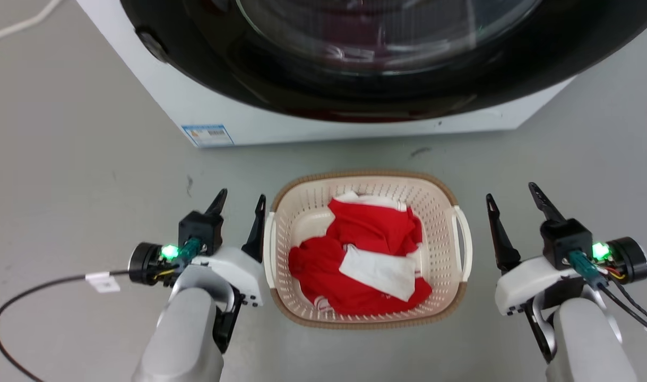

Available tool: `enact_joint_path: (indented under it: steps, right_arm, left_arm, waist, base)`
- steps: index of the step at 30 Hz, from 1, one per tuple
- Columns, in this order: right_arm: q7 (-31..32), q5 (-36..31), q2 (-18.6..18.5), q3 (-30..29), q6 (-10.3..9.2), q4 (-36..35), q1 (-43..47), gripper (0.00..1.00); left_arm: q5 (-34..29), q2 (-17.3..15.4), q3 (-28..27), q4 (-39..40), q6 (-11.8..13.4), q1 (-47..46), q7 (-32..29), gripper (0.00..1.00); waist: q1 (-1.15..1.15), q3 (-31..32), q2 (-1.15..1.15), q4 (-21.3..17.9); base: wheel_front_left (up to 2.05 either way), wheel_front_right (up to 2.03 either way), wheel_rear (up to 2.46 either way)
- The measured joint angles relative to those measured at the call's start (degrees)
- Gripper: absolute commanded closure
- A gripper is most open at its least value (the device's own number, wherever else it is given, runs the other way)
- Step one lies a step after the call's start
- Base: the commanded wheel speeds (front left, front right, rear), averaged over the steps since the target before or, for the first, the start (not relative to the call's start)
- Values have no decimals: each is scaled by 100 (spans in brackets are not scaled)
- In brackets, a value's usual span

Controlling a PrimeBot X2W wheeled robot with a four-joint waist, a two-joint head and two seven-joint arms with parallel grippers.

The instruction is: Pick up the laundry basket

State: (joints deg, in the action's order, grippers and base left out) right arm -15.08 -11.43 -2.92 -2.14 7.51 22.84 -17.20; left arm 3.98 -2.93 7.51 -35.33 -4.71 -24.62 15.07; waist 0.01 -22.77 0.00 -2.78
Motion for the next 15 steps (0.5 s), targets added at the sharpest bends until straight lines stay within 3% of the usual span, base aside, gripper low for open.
enact_joint_path:
  steps: [15]
  right_arm:
    - [0,-298,2,41,1,2073,-1349,0]
  left_arm:
    - [78,7,271,-1991,-163,-1368,0,0]
  waist:
    - [0,-1351,0,-126]
  base:
    - [0,0,0]
